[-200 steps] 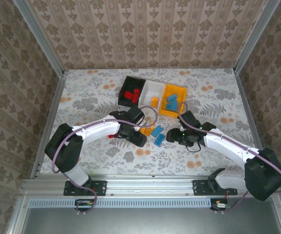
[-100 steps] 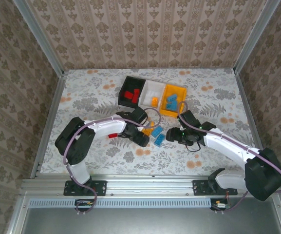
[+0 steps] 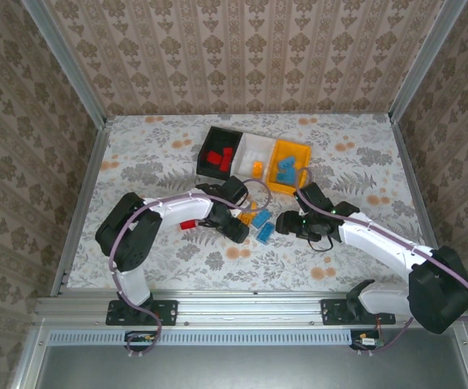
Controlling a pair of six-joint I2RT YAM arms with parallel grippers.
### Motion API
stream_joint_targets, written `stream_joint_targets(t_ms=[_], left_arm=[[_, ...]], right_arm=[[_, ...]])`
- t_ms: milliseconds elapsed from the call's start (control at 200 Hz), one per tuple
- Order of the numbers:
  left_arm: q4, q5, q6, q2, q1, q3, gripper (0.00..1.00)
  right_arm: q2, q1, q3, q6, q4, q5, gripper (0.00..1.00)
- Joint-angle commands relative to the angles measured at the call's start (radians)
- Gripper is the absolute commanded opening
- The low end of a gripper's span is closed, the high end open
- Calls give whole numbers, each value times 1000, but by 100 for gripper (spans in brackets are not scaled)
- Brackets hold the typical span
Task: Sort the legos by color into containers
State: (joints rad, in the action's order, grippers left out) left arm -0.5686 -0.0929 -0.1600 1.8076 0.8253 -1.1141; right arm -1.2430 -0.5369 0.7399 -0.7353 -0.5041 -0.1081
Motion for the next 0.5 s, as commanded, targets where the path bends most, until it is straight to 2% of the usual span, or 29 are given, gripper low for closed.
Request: stream_joint_targets(t_ms=[0, 495], left_arm=[[56, -26, 34, 44, 25, -32, 76], [33, 16, -17, -5, 73, 13, 50]], right_arm=[[3, -9, 23, -16, -26, 28, 70], [5, -29, 26, -26, -26, 36, 70]])
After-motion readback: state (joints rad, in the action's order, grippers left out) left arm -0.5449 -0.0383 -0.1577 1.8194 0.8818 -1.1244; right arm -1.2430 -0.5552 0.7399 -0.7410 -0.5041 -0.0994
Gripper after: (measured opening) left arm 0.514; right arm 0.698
